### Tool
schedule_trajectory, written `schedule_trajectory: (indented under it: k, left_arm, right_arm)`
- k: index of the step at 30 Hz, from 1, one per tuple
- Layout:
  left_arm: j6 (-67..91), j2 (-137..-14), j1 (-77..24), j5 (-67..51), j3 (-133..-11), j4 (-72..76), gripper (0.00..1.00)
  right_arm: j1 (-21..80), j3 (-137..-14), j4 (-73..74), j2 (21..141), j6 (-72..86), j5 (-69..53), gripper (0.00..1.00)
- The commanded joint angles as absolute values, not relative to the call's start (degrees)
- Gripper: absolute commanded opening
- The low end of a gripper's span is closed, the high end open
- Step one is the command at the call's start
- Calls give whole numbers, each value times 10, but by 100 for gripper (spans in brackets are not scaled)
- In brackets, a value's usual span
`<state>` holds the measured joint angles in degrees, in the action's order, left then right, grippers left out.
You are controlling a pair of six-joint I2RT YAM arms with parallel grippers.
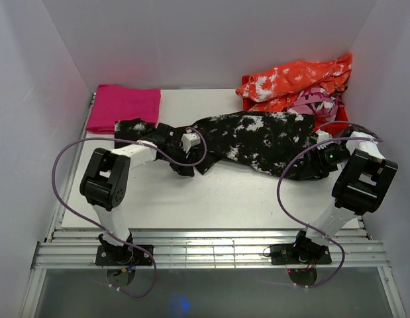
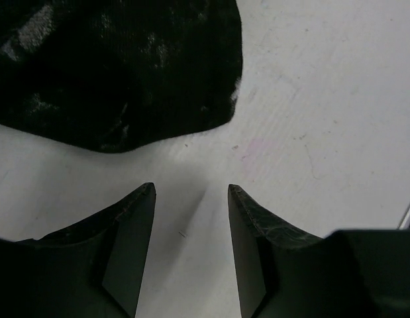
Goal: Fold and stack the trousers
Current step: Flatten the trousers out
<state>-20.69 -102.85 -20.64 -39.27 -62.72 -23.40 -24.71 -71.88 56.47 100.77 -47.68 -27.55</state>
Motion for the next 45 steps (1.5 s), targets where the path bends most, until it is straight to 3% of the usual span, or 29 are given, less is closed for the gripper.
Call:
schedule_trajectory:
  k: [1,12,18,19,21,22,25,27,28,31,32,36,37,40,45]
  left_arm:
    - [-228,-1050,-235,-341,-644,-111,59]
    - [-311,-980,-255,-260,-584,-91,59]
    - [-379,-927,-254,-300,-552,-62,60]
    - [-377,-939,-254,-309,-556,-63,60]
    - [-379,-958,-254,-336,-567,-63,60]
    - [-381,-977,-254,-345,-571,-60,71]
    - [-381,-1005,-254,-376,-575,-29,71]
    - [-399,-1029,-254,-411,-575,-18,71]
    - [-403,-1035,-254,-420,-577,-15,71]
    - [-395,-1056,-254,-421,-578,21,70]
    - [-393,-1061,-254,-418,-584,28,69]
    - [-391,-1065,-254,-410,-606,3,33]
    - [-393,-1049,-253,-415,-606,-17,20]
    - [-393,-991,-236,-436,-602,-75,2]
    - [-395,-893,-168,-472,-621,-242,0]
  right_arm:
    - [-241,-684,494,1007,-424,-301,96]
    - [-239,-662,471,1016,-394,-242,96]
    - [-239,-657,461,1035,-381,-268,100]
    - [-239,-656,460,1041,-381,-271,97]
    - [-239,-657,460,1044,-379,-279,77]
    - [-239,-659,460,1043,-379,-280,61]
    - [-239,-662,468,1028,-387,-288,44]
    - [-239,-669,478,1020,-394,-297,26]
    - [-239,-673,490,1012,-395,-301,11]
    - [-239,-694,523,995,-402,-321,8]
    - [-239,-700,531,991,-403,-334,8]
    - [-240,-751,569,971,-408,-359,8]
    - [-240,-762,578,966,-410,-364,8]
    - [-243,-805,597,955,-410,-373,8]
    - [-248,-874,622,951,-404,-387,8]
